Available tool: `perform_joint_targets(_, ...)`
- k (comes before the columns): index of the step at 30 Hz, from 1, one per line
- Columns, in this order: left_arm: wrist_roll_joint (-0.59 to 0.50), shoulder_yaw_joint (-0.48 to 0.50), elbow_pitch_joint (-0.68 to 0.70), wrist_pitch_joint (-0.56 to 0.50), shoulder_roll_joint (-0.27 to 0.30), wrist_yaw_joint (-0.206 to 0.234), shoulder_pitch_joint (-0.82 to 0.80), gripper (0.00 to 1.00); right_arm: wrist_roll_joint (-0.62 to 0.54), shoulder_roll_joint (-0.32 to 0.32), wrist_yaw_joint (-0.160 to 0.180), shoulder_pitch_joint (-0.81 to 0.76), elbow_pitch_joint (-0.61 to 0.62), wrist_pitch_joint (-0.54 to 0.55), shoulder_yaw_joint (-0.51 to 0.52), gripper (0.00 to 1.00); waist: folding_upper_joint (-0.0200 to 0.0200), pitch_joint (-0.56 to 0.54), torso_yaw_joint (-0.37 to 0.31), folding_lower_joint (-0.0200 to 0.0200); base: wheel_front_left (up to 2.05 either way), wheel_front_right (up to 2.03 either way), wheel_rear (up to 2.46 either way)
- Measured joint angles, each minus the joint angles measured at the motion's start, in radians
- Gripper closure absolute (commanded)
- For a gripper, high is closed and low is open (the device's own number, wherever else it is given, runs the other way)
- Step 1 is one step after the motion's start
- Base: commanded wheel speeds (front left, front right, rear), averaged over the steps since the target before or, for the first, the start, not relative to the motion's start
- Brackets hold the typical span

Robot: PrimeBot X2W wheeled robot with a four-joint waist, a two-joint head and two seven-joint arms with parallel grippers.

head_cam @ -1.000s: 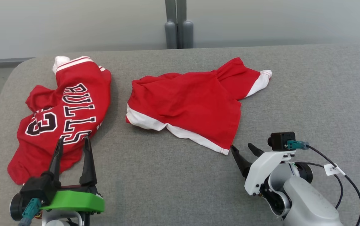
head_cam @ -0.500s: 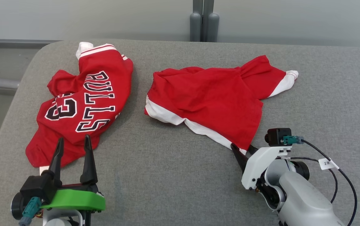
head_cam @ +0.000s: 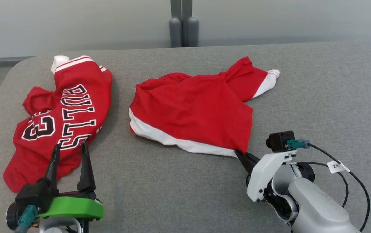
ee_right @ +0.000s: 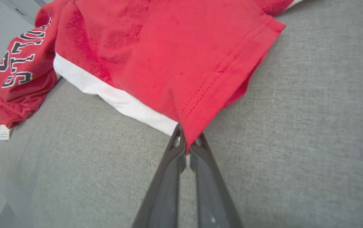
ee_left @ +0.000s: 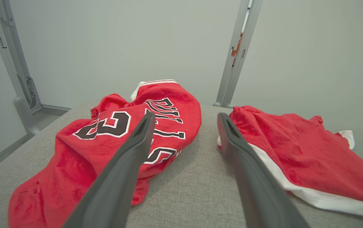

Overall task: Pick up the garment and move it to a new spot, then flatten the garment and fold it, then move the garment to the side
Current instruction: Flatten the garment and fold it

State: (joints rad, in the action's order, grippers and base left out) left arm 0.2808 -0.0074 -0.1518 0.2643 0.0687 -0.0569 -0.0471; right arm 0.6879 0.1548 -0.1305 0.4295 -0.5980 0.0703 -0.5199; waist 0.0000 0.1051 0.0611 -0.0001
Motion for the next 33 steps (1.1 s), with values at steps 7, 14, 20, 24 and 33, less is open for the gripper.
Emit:
perform_joint_targets(7, 0.001, 0.002, 0.000, 0.000, -0.003, 0.000, 0.006, 0.00, 0.120, 0.143, 0.000, -0.062, 0.210, 0.127, -0.037, 1.00, 0.0000, -0.012, -0.072, 0.0000, 0.00, 0.00, 0.00)
perform_joint_targets(14, 0.001, 0.005, -0.003, 0.000, 0.001, -0.001, 0.005, 0.00, 0.187, 0.282, 0.000, -0.083, 0.301, 0.202, -0.004, 1.00, 0.0000, -0.011, -0.113, 0.0000, 0.00, 0.00, 0.00)
perform_joint_targets(20, 0.000, -0.001, -0.011, 0.000, 0.006, -0.005, 0.004, 0.00, 0.208, 0.325, 0.000, -0.092, 0.285, 0.211, -0.002, 0.75, 0.0000, -0.005, -0.105, 0.0001, 0.00, 0.00, 0.00)
perform_joint_targets(24, 0.000, -0.003, -0.014, 0.000, 0.008, -0.005, 0.004, 0.00, 0.193, 0.320, 0.000, -0.097, 0.242, 0.192, -0.009, 0.00, 0.0000, -0.008, -0.095, 0.0001, 0.00, 0.00, 0.00)
perform_joint_targets(33, 0.008, 0.010, -0.008, 0.000, 0.019, 0.002, 0.006, 0.00, 0.127, 0.309, 0.000, -0.096, 0.214, 0.064, 0.095, 0.00, 0.0000, -0.023, -0.095, 0.0001, 0.00, 0.00, 0.00)
